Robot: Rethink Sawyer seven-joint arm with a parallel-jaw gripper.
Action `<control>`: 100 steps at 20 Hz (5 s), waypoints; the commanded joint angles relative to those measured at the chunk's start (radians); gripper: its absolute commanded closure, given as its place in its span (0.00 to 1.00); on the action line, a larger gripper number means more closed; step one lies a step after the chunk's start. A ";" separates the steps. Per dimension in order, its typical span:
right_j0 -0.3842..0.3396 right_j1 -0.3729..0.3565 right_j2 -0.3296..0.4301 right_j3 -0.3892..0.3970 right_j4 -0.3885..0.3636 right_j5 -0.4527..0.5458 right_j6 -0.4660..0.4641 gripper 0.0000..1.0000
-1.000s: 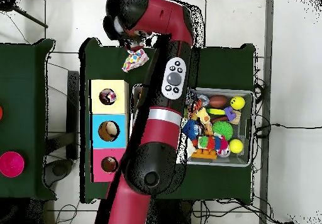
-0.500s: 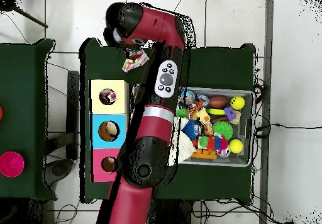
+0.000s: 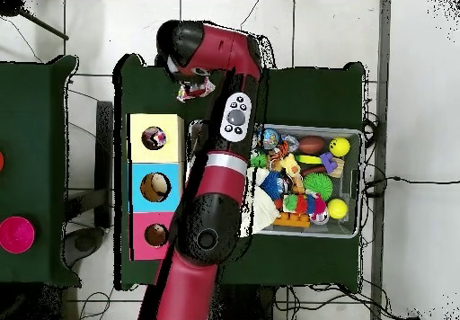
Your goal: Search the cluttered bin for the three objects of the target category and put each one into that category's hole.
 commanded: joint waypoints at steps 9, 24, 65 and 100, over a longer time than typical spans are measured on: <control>0.019 0.108 0.051 0.083 -0.101 -0.184 -0.025 0.00; -0.015 0.111 -0.079 0.055 -0.001 -0.119 -0.006 1.00; 0.447 -0.729 0.820 1.167 -0.750 -0.329 -0.135 1.00; 0.538 -0.735 0.981 1.320 -0.734 -0.446 0.116 1.00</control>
